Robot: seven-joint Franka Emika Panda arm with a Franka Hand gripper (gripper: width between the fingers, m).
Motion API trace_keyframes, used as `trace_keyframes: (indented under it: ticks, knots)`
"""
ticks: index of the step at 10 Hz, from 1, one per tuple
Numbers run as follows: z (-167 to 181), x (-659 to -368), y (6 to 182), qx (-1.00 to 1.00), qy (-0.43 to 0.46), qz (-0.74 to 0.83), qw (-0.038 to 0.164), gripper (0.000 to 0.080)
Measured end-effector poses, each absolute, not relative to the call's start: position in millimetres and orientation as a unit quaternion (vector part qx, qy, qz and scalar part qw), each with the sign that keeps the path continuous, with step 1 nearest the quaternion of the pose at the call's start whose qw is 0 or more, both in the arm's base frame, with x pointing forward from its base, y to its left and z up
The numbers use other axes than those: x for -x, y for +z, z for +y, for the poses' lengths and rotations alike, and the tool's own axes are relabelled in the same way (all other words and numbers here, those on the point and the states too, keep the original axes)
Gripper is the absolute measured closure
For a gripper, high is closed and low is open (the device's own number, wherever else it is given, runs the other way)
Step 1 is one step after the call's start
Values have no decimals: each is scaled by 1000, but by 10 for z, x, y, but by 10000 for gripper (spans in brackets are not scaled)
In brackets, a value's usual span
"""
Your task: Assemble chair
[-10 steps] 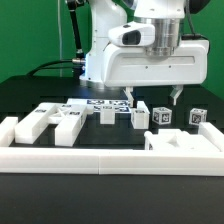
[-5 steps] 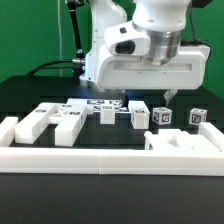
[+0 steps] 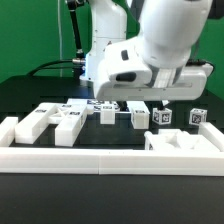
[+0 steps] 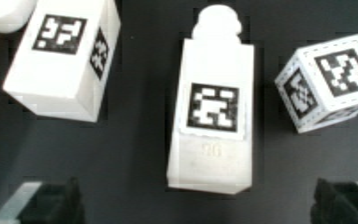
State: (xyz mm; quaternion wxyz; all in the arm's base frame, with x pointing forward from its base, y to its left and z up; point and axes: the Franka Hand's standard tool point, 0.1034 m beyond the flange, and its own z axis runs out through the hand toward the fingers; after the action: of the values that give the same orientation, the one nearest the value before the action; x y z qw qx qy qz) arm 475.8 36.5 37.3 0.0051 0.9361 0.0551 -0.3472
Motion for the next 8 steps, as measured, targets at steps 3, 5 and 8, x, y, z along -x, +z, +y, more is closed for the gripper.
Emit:
trace_keyframes:
  ticks: [3,5,8]
  knots:
    - [385,-4692,262,-903,-426,55,6,151]
    - [402,-4686,218,-905,-421,57,6,151]
    - [397,-4615,87,-906,-419,57,6,151]
